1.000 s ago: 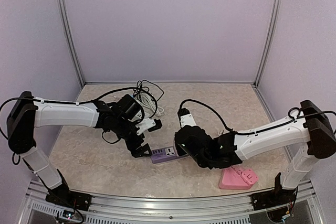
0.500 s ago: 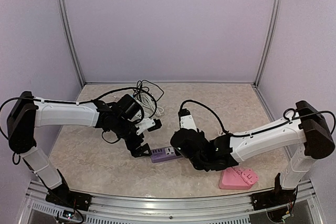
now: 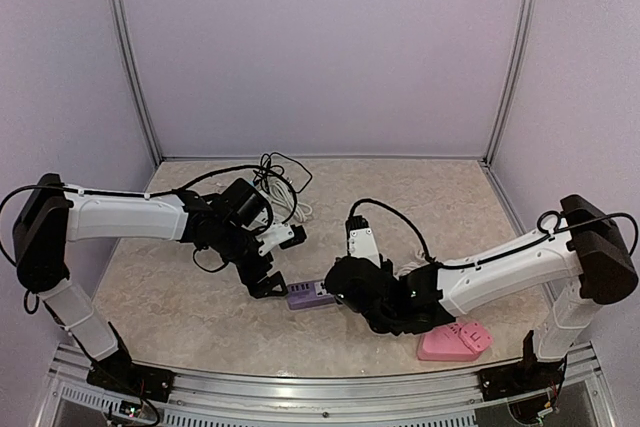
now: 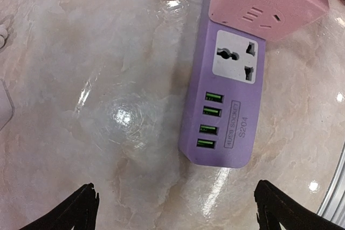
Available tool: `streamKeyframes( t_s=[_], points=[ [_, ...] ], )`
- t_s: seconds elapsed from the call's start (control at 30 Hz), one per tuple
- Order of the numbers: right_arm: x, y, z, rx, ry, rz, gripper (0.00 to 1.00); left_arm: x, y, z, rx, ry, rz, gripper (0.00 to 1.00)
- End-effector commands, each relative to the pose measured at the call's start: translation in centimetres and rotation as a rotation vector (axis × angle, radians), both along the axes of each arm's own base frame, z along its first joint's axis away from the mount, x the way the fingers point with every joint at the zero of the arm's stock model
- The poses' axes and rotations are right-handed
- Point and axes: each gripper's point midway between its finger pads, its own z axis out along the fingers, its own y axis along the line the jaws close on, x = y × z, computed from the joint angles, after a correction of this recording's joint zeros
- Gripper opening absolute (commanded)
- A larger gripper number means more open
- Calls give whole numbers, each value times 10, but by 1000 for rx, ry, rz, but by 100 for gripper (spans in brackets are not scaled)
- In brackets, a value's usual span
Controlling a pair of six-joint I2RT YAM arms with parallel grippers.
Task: Insert the plug
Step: Insert the plug into the socket.
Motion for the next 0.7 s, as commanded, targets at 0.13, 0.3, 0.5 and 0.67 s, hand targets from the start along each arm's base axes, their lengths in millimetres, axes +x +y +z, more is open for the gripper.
streamKeyframes(
  t_s=[0.13,0.3,0.5,0.67],
  points=[
    [-41,-50,-111,-402,252,90,0,4,1,7,-7,-10,-1,99],
    [-39,-37,-89,-398,219,109,34,9,4,14,-18,-26,13,99],
    [-31,-13,-25,-321,132,135,99,8,6,22,-21,-43,2,99],
    [-28,8,39,-231,39,196,100,9,9,32,-26,-62,-5,99]
  ],
)
